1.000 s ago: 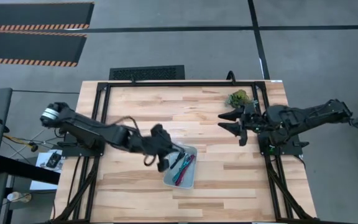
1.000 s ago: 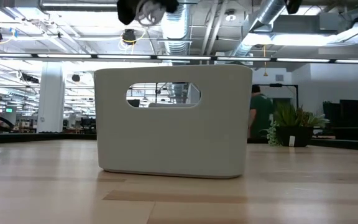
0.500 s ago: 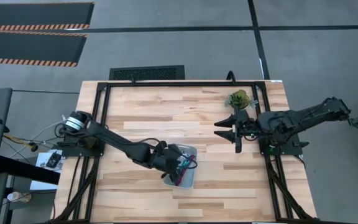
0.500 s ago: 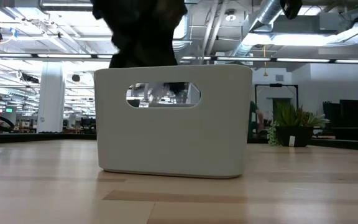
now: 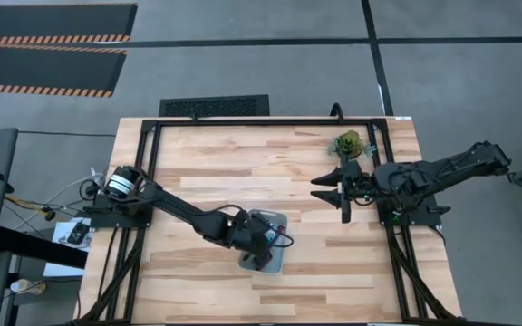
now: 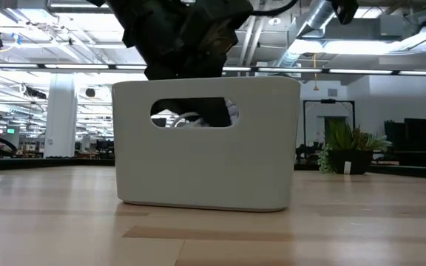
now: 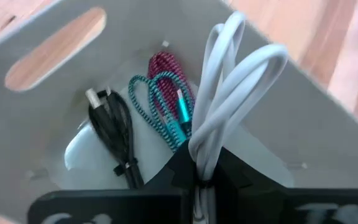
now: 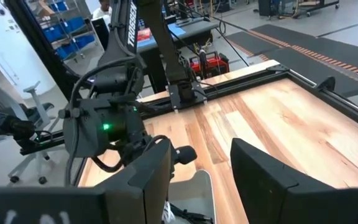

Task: Pick and place USB-C Cables
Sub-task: Put the white charger cable into the gray bin, then return to Home Position

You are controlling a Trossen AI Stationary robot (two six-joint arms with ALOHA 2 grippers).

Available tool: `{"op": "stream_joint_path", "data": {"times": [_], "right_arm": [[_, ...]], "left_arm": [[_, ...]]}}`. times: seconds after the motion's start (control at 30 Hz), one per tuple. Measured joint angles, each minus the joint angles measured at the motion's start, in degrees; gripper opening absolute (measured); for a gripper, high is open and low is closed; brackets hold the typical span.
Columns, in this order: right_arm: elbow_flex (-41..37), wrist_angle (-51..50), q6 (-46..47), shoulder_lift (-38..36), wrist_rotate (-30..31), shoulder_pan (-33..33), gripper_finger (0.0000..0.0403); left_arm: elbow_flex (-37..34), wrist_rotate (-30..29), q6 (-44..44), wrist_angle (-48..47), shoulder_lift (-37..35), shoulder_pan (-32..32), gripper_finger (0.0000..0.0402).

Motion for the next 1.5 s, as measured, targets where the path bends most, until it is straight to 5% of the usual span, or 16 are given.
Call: {"op": "stream_joint_path", "data": {"times": [0.6, 1.17, 1.5], "right_arm": [[0.0, 0.2, 0.0, 0.0, 0.0, 0.0, 0.0189], [0.0, 0.2, -0.1, 0.0, 0.0, 0.0, 0.0189], [0.0, 0.2, 0.3, -1.0, -0.1, 0.0, 0.0183]], "left_arm": [[0.1, 0.0, -0.1, -0.8, 0.0, 0.8, 0.0079], [0.1, 0.5, -0.4, -0.3, 0.0, 0.9, 0.0246], [0.1, 6.1, 6.2, -0.8, -5.7, 3.3, 0.0255]]}}
